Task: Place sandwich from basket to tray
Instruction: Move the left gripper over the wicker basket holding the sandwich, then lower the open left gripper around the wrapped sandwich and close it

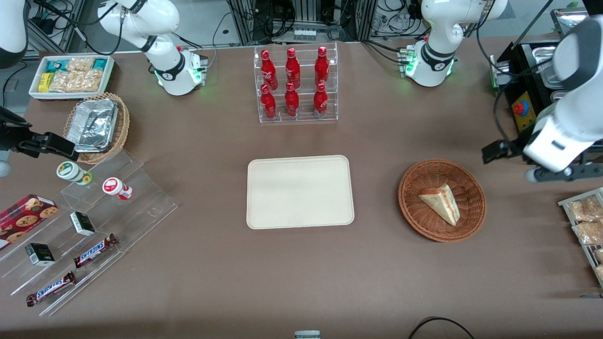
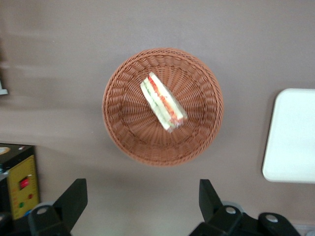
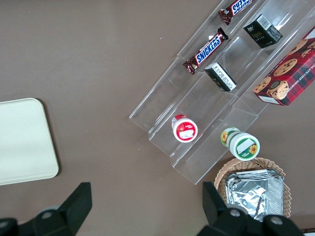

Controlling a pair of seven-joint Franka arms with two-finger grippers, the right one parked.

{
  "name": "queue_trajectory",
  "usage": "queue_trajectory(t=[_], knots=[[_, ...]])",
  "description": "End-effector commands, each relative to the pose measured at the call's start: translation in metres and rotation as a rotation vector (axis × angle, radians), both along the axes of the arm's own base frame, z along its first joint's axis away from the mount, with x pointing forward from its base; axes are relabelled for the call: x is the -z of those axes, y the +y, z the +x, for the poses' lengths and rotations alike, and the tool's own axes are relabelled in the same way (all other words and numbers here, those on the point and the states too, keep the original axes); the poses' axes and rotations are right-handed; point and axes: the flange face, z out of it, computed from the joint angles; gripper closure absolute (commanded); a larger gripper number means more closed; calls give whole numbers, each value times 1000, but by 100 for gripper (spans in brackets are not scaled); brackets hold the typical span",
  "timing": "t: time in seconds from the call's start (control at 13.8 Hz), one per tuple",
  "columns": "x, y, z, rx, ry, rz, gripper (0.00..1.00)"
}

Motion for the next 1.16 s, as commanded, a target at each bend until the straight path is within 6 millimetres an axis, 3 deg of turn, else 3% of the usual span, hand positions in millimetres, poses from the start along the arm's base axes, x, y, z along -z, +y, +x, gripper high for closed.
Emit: queue_trajectory(t=[0.0, 0.44, 0.73, 1.09], knots=[[43, -22, -8, -84, -48, 8, 0], [131, -38, -5, -297, -152, -17, 0], [180, -36, -10, -340, -135, -17, 0], [228, -35, -16, -436, -174, -37, 0]])
